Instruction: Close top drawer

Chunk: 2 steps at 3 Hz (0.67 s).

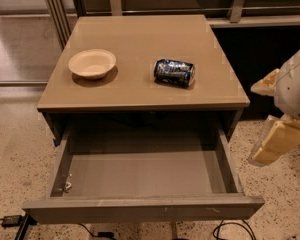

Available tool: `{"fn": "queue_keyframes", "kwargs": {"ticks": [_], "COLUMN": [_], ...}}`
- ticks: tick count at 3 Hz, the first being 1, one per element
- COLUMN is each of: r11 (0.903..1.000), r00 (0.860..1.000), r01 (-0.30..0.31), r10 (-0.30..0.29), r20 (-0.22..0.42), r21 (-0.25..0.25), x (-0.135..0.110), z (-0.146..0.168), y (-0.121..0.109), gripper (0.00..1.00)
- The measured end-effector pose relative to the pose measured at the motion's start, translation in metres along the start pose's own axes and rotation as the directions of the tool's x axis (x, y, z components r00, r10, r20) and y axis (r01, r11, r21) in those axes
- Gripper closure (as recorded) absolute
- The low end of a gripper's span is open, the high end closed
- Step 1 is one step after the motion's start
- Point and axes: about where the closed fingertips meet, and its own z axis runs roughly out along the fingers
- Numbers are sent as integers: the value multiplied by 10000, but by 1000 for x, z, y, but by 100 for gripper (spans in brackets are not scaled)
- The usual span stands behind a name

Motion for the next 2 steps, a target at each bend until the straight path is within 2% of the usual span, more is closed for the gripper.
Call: {"fn": "queue_keyframes", "kwargs": {"ticks": [2], "r11": [9981], "r00": [9984], "r01": [360], "r10": [-337], "r20": [458], "r21": [-492], "x": [7], "z": [37], "y": [40], "gripper": [65]}}
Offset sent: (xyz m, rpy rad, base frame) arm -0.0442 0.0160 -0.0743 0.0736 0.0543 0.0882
